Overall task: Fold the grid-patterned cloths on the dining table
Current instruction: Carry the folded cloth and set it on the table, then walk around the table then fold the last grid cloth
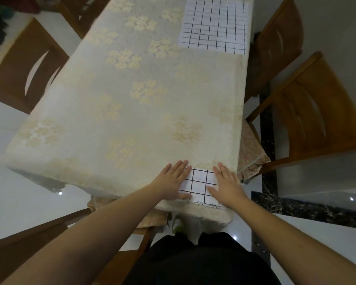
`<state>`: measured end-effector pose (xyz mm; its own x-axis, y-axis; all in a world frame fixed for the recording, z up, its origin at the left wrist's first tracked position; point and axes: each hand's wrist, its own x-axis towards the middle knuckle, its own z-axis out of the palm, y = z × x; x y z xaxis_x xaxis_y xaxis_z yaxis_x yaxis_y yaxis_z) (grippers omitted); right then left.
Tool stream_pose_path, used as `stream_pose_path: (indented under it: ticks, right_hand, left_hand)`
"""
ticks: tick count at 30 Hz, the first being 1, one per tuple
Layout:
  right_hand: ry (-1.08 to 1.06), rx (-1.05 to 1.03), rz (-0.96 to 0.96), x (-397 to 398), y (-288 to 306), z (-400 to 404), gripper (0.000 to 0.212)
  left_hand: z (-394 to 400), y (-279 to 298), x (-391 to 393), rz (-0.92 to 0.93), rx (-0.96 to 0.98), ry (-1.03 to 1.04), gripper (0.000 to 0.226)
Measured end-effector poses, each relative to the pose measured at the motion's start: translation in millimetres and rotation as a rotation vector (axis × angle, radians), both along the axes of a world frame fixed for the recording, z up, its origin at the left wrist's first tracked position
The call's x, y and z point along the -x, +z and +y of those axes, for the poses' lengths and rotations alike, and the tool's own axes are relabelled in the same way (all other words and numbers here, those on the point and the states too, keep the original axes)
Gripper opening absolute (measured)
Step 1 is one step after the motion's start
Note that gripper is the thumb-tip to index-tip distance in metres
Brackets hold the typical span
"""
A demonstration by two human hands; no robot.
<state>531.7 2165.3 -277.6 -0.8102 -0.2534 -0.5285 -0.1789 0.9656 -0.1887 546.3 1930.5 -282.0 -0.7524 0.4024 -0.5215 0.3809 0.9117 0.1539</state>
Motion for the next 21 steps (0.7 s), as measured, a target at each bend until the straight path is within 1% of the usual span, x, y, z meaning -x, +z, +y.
stream_pose_path:
  ticks: [2, 4, 6, 8, 10, 14, 17, 21]
  right_hand:
    - [-0.056, 0.022, 0.024, 0.3, 18.9, 7.2, 0.075]
    - [-0.097, 0.055, 0.058, -4.9, 38.4, 11.3, 0.065]
    - [-0.081, 0.06, 0.052, -16.7, 57.9, 11.5, 0.055]
    - [-0.053, 0.077, 0.012, -34.4, 75.1, 11.0, 0.052]
    - [-0.014, 0.116, 0.02, -55.1, 87.8, 10.9, 0.053]
    - [0.053, 0.179, 0.045, -94.6, 106.3, 10.6, 0.057]
    - [0.127, 0.212, 0.088, -125.5, 113.7, 15.5, 0.058]
    - [0.213, 0.276, 0.242, -165.4, 119.6, 13.6, 0.06]
  left_hand:
    - [1.2, 17.9, 1.8, 0.0, -0.088, 0.087, 0.08]
    - [6.1, 37.8, -3.0, 0.055, -0.166, 0.189, 0.065]
    - [12.8, 55.8, -16.4, 0.071, -0.213, 0.259, 0.057]
    - [19.9, 69.0, -37.6, 0.116, -0.163, 0.227, 0.055]
    - [25.9, 76.4, -60.6, 0.176, -0.107, 0.207, 0.055]
    - [38.0, 87.9, -108.5, 0.27, -0.099, 0.247, 0.057]
    - [49.6, 98.0, -154.6, 0.303, -0.096, 0.331, 0.058]
    - [60.3, 113.1, -213.0, 0.419, -0.03, 0.467, 0.056]
